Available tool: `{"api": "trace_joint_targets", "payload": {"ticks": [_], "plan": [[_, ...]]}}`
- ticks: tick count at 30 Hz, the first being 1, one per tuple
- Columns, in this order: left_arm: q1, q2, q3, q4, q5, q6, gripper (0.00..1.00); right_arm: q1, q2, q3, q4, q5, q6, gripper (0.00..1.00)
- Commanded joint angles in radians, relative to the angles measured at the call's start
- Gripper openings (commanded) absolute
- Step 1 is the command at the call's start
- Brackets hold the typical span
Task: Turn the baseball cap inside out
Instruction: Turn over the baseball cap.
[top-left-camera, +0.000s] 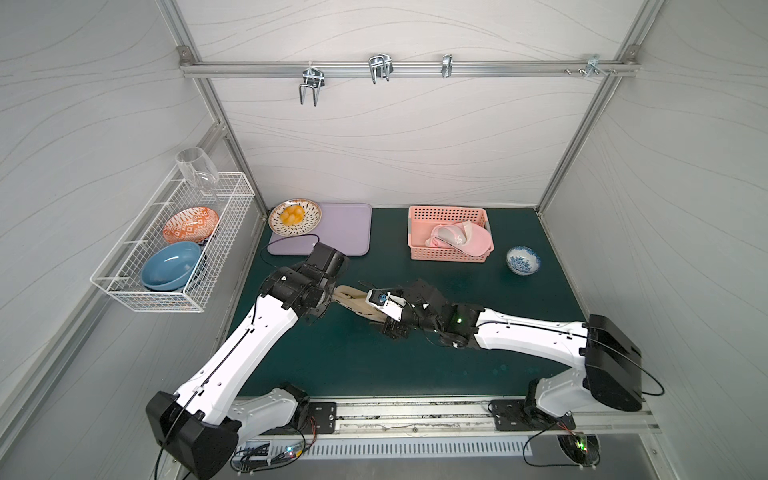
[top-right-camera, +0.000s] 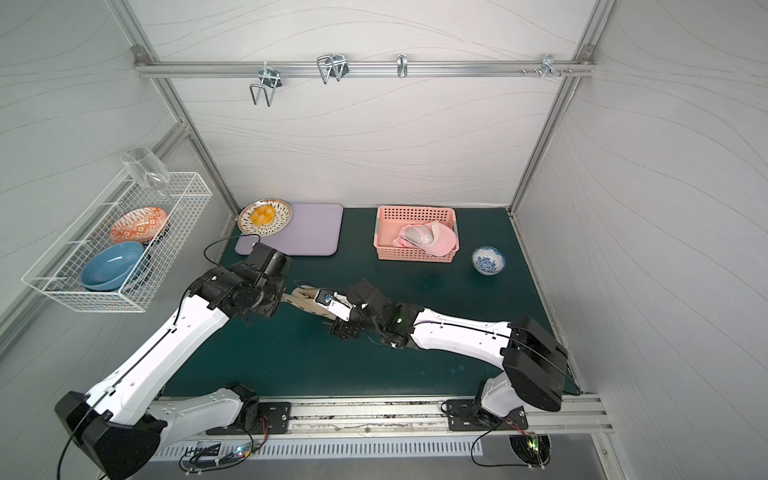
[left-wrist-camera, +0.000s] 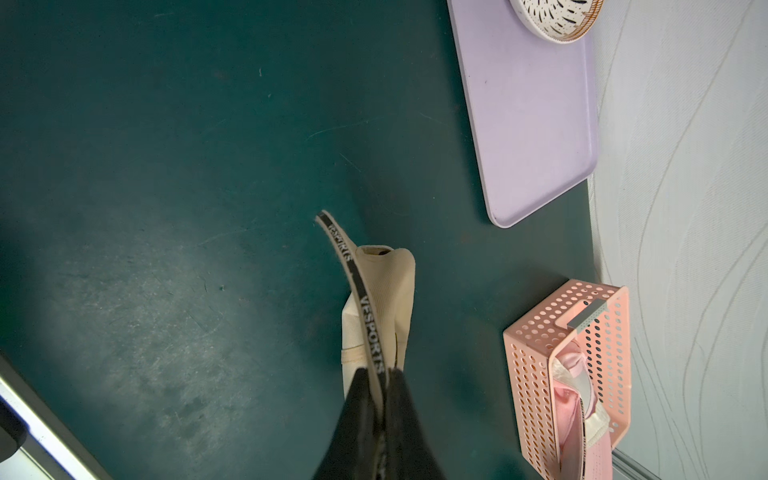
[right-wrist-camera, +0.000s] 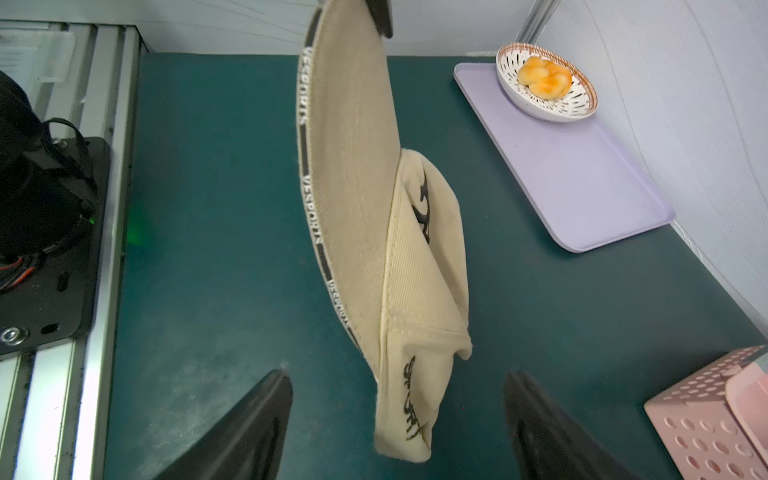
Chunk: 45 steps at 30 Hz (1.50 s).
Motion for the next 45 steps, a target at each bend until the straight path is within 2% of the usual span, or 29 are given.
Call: {"api": "trace_joint_targets", "payload": {"ticks": [1,10,15,20,22,26,29,30,33,37,38,39,42,45], "plan": [[0.001,-0.023,0.071,-0.014,-0.039,0.022,0.0,-0.001,0.003,0.001,0.072,-0.058,-0.033,0.84],[0.045,-0.04,0.088,0.011,0.041,0.014,0.0,-0.004,-0.037,-0.093,0.155,-0.094,-0.118,0.86],[0.047,-0.036,0.098,0.019,0.085,0.0,0.0,-0.001,-0.04,-0.126,0.214,-0.059,-0.149,0.86],[0.043,-0.024,0.074,0.06,0.182,-0.027,0.0,0.017,0.008,-0.115,0.299,0.071,-0.197,0.86],[0.038,-0.019,0.07,0.058,0.192,-0.032,0.0,0.032,0.032,-0.109,0.345,0.16,-0.228,0.85],[0.021,-0.016,0.061,0.075,0.201,-0.039,0.0,0.04,0.071,-0.073,0.351,0.207,-0.258,0.82],[0.019,-0.008,0.061,0.079,0.222,-0.04,0.0,0.04,0.095,-0.057,0.356,0.23,-0.263,0.69],[0.019,-0.006,0.061,0.076,0.226,-0.039,0.0,0.04,0.097,-0.055,0.361,0.241,-0.265,0.6],[0.02,-0.004,0.056,0.078,0.234,-0.036,0.0,0.04,0.084,-0.065,0.371,0.247,-0.265,0.25],[0.019,-0.012,0.046,0.114,0.243,-0.012,0.0,0.032,0.057,-0.065,0.327,0.253,-0.254,0.0],[0.019,-0.015,0.04,0.129,0.241,0.001,0.1,0.024,0.048,-0.065,0.31,0.245,-0.242,0.0],[0.019,-0.019,0.035,0.153,0.24,0.023,0.27,0.014,0.034,-0.066,0.284,0.235,-0.22,0.0],[0.022,-0.028,0.029,0.214,0.199,0.136,0.64,-0.025,-0.022,-0.071,0.204,0.172,-0.15,0.0],[0.022,-0.034,0.042,0.3,0.082,0.405,0.89,-0.094,-0.097,-0.06,0.058,0.048,-0.054,0.0]]}}
